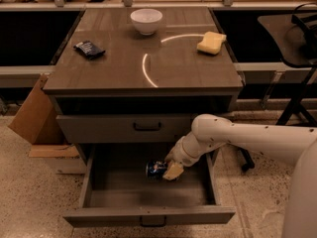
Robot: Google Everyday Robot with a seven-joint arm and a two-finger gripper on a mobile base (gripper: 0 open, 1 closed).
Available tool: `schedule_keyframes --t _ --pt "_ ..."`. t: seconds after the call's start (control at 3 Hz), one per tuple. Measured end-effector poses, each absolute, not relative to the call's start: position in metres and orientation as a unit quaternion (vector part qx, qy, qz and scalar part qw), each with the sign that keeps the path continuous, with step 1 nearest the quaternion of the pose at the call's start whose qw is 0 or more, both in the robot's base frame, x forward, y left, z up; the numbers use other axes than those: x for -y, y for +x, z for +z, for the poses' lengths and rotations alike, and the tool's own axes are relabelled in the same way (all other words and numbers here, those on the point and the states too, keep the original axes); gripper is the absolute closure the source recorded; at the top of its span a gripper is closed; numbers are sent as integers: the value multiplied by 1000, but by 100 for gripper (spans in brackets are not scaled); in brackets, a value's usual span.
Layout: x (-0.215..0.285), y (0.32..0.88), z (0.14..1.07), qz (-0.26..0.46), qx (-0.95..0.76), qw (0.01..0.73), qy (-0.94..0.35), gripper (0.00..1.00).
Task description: Place pepsi can into middle drawer
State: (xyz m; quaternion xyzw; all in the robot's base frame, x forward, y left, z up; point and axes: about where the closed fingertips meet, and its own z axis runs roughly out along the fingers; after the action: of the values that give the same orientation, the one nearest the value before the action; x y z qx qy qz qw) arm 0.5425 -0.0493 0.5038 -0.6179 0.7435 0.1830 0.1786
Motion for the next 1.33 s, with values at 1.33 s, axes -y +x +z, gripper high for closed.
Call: schedule_keyframes --t 1.33 --pt "46 558 461 189 -722 226 -626 100"
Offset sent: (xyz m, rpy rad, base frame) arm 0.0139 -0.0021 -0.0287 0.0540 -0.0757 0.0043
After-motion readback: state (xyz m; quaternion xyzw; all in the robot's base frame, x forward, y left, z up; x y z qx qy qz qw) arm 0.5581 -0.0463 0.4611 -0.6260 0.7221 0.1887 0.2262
